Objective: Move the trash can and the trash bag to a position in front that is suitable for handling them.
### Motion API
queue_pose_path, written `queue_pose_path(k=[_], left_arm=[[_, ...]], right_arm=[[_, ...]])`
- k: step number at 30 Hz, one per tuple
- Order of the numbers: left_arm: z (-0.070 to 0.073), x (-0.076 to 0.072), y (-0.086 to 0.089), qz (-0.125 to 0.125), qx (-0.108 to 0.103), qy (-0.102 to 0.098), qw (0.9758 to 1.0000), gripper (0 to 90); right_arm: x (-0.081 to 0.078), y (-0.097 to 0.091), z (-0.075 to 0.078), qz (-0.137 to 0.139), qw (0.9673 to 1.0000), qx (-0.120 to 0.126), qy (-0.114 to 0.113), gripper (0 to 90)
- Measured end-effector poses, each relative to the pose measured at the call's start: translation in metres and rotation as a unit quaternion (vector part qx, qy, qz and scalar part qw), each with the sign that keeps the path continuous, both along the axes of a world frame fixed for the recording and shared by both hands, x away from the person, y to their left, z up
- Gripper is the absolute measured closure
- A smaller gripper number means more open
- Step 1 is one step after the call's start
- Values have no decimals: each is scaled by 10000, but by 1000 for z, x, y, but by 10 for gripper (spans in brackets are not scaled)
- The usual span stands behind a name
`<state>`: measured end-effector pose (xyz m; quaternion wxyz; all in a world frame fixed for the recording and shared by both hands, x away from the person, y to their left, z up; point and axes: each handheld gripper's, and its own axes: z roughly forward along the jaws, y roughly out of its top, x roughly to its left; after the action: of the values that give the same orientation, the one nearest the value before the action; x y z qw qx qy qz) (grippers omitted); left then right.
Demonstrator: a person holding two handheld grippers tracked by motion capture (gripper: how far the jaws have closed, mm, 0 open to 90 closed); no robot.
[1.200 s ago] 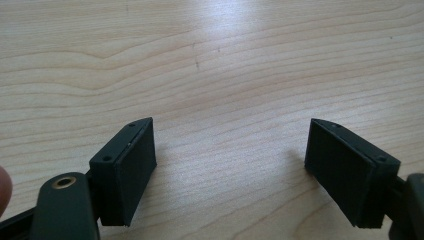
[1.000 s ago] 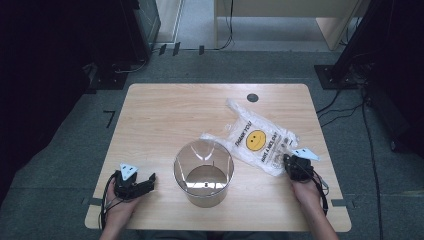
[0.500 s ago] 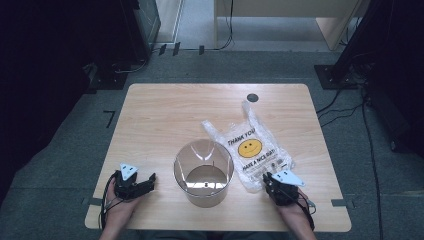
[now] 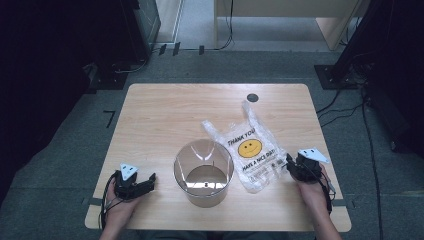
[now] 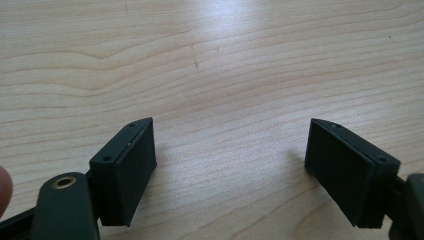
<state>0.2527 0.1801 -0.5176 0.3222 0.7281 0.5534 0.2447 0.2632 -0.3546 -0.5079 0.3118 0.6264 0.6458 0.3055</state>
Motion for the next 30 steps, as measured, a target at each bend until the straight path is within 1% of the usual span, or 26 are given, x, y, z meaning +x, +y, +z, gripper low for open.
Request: queue_pose_path(k=[1,3,5,6,8,9,10,11,12,13,14,15,16,17,18,19,20,21,22,23,26,27,28,29,30], left_arm=[[0,0,0,1,-1,-1,10000,199],[0,0,0,1,0,0,10000,200],[0,0,0,1,0,-1,10000,199],[0,0,0,1,0,-1,10000,199],[0,0,0,6,-4,0,10000,199],[0,0,0,6,-4,0,10000,199],[0,0,0,5,-3,0,10000,199],[0,0,0,2,-2,2,10000,200],[0,0,0,2,-2,1,10000,200],[0,0,0,-4,1,0,10000,200],[0,0,0,-4,0,0,10000,199],[0,0,0,1,-2,1,10000,199],[0,0,0,-4,1,0,10000,200],[0,0,0,-6,-1,0,10000,200],[0,0,0,-6,-1,0,10000,199],[0,0,0,-6,-2,0,10000,199],[0,0,0,-7,-2,0,10000,199],[0,0,0,-7,-2,0,10000,199],[0,0,0,-7,-2,0,10000,200],[0,0,0,-7,-2,-1,10000,200],[0,0,0,-9,-2,-1,10000,199],[0,0,0,-8,-4,-2,10000,199],[0,0,0,-8,-2,-1,10000,199],[0,0,0,-5,-4,-4,10000,199],[0,0,0,-5,-4,-4,10000,199]], right_arm=[[1,-1,-3,-38,10000,-25,52,541],[2,-1,-7,-50,9998,30,164,540],[1,1,-11,-16,9997,46,242,573],[0,2,-12,15,9996,114,244,654],[-2,3,-12,42,9996,141,242,759],[-2,3,-12,42,9996,141,242,759],[-3,3,-12,87,9996,152,232,801],[-7,5,-12,169,9994,156,255,880],[-7,5,-12,169,9994,156,255,880],[-9,5,-12,221,9994,136,248,900],[-14,5,-12,240,9993,138,253,900],[-14,5,-12,240,9993,138,253,900],[-17,4,-12,257,9991,198,264,900],[-26,3,-11,254,9989,266,285,900],[-26,3,-11,254,9989,266,285,900],[-31,3,-11,272,9988,264,300,900],[-36,2,-11,290,9988,237,307,900],[-49,2,-10,343,9986,181,352,900],[-56,2,-9,390,9984,127,383,900],[-56,2,-9,390,9984,127,383,900],[-79,2,-8,555,9975,30,446,899],[-92,1,-6,742,9963,2,433,756],[-92,1,-6,742,9963,2,433,756],[-103,-1,-1,825,9964,-6,217,625],[-106,-3,4,745,9972,-16,78,570]])
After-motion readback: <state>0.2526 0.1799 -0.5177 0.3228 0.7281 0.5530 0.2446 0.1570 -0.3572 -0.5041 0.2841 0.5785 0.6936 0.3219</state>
